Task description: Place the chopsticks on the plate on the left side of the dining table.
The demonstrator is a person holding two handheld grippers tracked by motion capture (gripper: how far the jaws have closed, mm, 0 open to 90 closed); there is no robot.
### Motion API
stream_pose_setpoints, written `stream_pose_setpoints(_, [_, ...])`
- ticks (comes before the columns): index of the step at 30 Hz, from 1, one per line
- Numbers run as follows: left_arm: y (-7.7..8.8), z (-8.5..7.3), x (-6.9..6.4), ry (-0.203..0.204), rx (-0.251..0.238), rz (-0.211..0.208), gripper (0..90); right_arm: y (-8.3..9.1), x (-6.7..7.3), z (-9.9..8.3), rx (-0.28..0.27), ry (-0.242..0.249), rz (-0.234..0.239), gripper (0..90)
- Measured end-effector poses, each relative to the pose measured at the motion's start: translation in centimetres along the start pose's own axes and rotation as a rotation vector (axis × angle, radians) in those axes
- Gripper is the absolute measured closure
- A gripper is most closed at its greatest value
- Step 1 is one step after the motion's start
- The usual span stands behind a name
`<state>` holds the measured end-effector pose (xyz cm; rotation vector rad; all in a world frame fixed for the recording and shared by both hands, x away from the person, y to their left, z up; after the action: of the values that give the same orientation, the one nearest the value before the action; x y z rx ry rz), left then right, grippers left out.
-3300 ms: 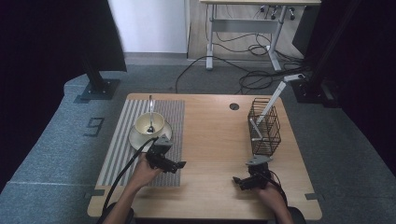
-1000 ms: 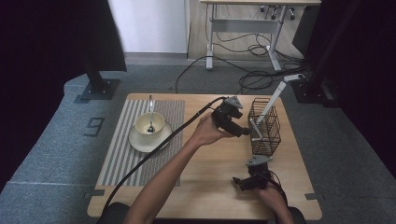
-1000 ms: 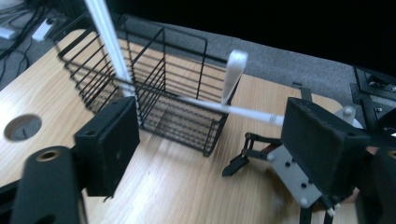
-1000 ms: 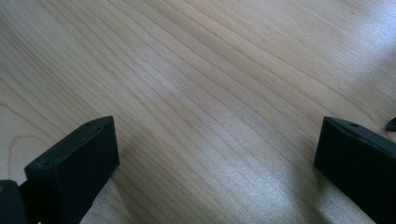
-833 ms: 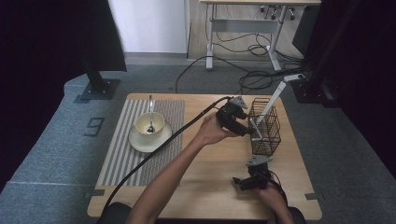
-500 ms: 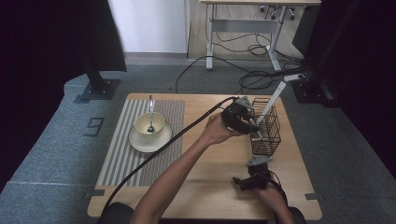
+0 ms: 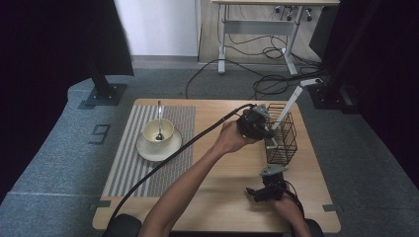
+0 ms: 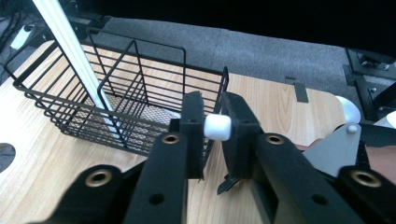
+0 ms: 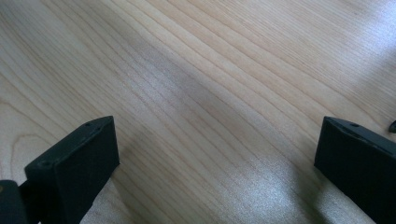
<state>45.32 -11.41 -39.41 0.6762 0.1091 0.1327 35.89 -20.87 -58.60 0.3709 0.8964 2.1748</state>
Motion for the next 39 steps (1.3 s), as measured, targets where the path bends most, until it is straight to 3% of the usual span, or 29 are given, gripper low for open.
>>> stream_pose_setpoints(3, [0.0, 0.0, 0.1, 0.013, -0.002, -0.016, 82.5, 0.0, 0.0, 0.0, 0.000, 0.000, 0.000, 0.0])
stream_pose_setpoints(10, [0.5, 0.3, -0.1, -0.004, -0.018, -0.010, 82.8, 0.0, 0.0, 0.0, 0.000, 0.001, 0.001, 0.0])
stream_pose_setpoints(25, [3.8, 1.6, -0.9, -0.034, -0.057, 0.019, 82.8, 0.0, 0.0, 0.0, 0.001, -0.002, 0.001, 0.0])
stream_pose_setpoints(39, [7.6, 2.5, -1.5, -0.052, -0.094, 0.076, 82.9, 0.0, 0.0, 0.0, 0.001, 0.002, 0.003, 0.0])
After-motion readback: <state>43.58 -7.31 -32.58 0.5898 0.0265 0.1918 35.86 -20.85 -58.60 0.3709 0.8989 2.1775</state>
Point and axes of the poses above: each handheld gripper's, and its own axes: y roughly backward along the jaws, z roughly out of its top, x roughly to its left, the point moved 4 cm from there along -y, roughly forward along the jaws, and after that the axes turned 1 degree about -z, right-handed, at the moved point
